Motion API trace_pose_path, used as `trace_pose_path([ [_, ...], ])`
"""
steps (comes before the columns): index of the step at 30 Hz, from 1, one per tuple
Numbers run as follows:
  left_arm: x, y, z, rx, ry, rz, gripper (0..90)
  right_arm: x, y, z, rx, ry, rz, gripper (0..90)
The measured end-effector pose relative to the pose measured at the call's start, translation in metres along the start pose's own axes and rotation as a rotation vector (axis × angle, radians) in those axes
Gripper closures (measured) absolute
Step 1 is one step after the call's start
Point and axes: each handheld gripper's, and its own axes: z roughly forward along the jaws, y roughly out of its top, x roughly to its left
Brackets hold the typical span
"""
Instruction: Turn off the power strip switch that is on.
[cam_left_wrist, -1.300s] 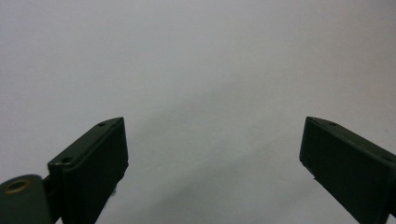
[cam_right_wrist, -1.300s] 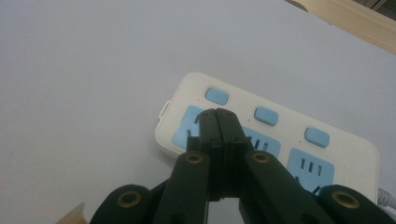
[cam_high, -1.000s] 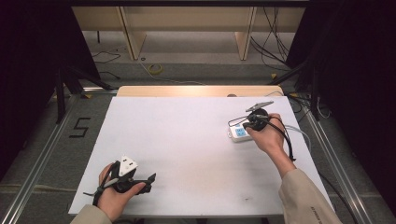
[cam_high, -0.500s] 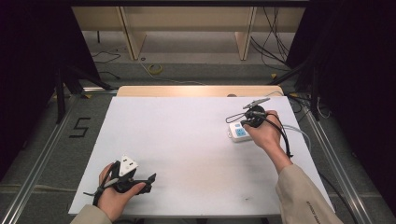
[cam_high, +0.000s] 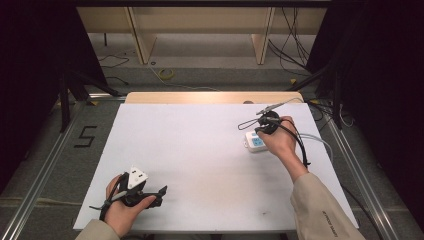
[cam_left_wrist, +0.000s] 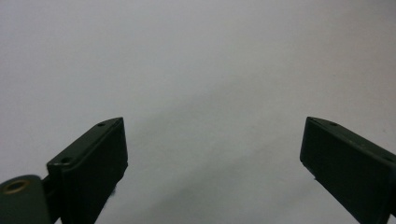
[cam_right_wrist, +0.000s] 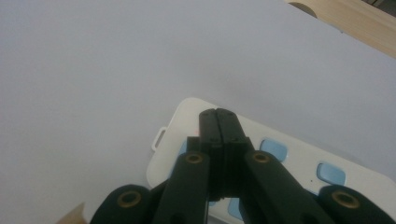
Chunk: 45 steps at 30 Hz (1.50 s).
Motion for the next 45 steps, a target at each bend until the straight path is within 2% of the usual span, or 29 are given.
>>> trace_pose_path([
  [45, 0.000, 0.000, 0.000, 0.003, -0.004, 0.003, 7.2, -0.009, 0.014, 0.017, 0.052, -0.003, 0.022, 90.0],
])
